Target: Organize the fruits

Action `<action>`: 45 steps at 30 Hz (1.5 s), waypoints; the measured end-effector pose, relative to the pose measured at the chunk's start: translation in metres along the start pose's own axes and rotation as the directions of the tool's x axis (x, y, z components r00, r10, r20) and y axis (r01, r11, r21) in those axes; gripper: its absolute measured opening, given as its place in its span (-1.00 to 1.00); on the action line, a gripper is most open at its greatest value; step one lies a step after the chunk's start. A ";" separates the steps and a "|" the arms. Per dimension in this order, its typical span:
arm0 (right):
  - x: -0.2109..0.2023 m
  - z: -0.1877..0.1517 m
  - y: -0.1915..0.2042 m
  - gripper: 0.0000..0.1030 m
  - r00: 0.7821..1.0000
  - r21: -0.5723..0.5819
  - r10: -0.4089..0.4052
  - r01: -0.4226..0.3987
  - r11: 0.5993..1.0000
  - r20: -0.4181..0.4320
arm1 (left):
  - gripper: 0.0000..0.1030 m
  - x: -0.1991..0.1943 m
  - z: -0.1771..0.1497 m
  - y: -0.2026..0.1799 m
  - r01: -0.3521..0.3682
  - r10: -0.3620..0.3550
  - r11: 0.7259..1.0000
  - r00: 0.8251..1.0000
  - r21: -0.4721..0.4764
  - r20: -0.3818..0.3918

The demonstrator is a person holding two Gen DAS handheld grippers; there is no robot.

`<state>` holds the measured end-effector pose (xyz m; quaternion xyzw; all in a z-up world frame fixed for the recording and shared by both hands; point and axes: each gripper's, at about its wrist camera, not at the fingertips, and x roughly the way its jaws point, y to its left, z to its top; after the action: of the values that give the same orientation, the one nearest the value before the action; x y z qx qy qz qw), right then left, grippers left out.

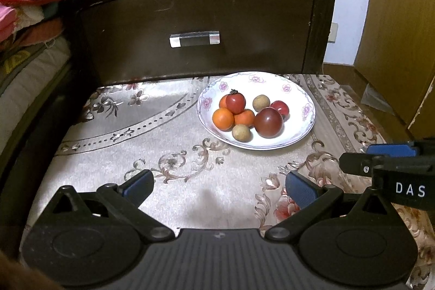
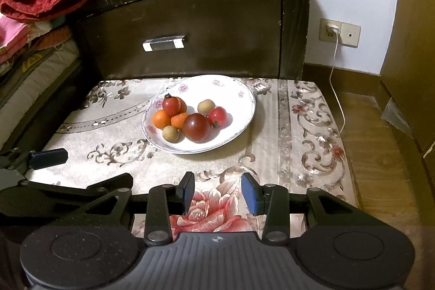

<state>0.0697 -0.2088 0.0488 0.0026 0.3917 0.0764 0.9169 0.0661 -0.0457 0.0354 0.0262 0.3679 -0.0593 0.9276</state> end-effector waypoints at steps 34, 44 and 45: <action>-0.039 -0.040 0.017 -0.27 1.000 0.018 0.015 -0.014 1.000 -0.027 | 1.00 -0.044 -0.038 0.010 0.011 -0.011 0.998 1.000 -0.059 0.001; -0.047 -0.050 0.022 -0.22 0.999 0.019 0.034 -0.033 0.999 -0.041 | 1.00 -0.050 -0.049 0.012 -0.003 0.003 0.997 1.000 -0.075 -0.002; -0.048 -0.051 0.023 -0.22 0.999 0.016 0.036 -0.035 0.999 -0.041 | 1.00 -0.050 -0.050 0.012 -0.004 0.003 0.997 1.000 -0.076 -0.003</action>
<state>-0.0024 -0.1954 0.0495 0.0150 0.4110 0.0897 0.9071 -0.0026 -0.0251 0.0338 -0.0082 0.3712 -0.0437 0.9275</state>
